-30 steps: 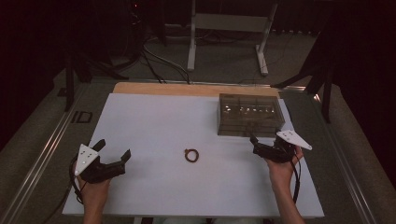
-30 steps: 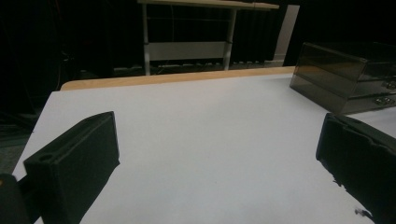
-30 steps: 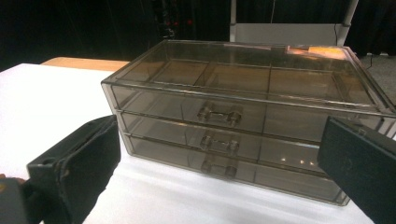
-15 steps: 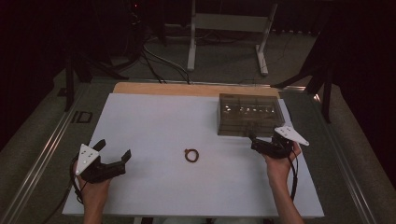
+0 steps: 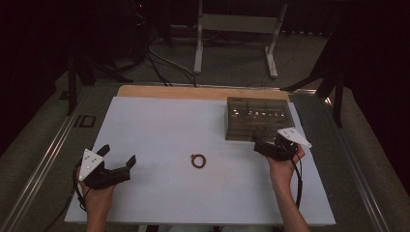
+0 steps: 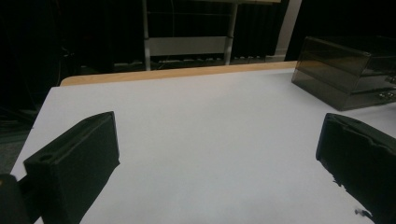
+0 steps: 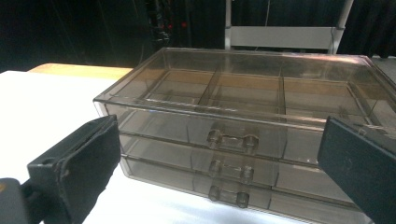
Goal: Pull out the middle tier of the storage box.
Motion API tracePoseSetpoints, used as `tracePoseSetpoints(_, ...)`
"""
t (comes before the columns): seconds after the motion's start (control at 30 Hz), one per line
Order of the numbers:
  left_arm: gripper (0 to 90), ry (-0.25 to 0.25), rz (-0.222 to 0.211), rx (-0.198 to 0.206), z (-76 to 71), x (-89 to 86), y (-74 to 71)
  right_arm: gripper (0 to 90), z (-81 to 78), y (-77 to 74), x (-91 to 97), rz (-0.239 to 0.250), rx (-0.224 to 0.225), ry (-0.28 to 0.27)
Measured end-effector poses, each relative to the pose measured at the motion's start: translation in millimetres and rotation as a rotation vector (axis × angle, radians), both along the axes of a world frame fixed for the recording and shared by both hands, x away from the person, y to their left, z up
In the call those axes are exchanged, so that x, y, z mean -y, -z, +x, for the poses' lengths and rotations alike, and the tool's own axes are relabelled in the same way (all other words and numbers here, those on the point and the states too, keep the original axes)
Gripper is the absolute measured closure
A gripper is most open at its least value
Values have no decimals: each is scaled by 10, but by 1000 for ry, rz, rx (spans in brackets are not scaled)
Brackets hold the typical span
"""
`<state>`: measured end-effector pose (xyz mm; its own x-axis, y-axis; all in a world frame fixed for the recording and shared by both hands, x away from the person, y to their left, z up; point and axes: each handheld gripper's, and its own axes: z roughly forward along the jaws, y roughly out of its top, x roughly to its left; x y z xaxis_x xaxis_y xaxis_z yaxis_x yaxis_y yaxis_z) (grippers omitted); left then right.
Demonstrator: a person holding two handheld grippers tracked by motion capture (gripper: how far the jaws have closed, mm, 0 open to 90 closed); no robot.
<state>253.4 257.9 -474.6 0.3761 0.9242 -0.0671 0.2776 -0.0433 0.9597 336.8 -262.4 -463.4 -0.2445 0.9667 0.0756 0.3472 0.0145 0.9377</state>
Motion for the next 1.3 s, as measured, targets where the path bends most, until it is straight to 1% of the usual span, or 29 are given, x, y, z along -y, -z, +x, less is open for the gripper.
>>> tracePoseSetpoints(0.1, 8, 2, 4, -1, 1, 6, 1, 0, 27, 22, -9, 8, -5, 11)
tracePoseSetpoints(0.17, 9, 2, 4, -1, 2, 8, 1, 0, 47, 42, -29, -6, -13, 19)
tracePoseSetpoints(0.27, 9, 2, 2, -1, 2, 5, 1, 0, 68, 78, -51, -15, -21, 34)
tracePoseSetpoints(0.33, 9, 0, 1, -1, 2, 2, 1, 0, 77, 96, -74, -32, -17, 53)
tracePoseSetpoints(0.47, 8, 1, 3, -1, 2, 5, 1, 0, 93, 112, -99, -34, -6, 59)
tracePoseSetpoints(0.6, 9, 1, 2, 0, 2, 3, 0, 0, 120, 147, -103, -31, -16, 72)
tracePoseSetpoints(1.13, 9, 1, 2, 3, -1, 2, -3, 0, 221, 327, -136, -52, -65, 112)
tracePoseSetpoints(1.3, 9, 0, 0, 3, -1, 0, -4, 0, 237, 364, -142, -52, -74, 115)
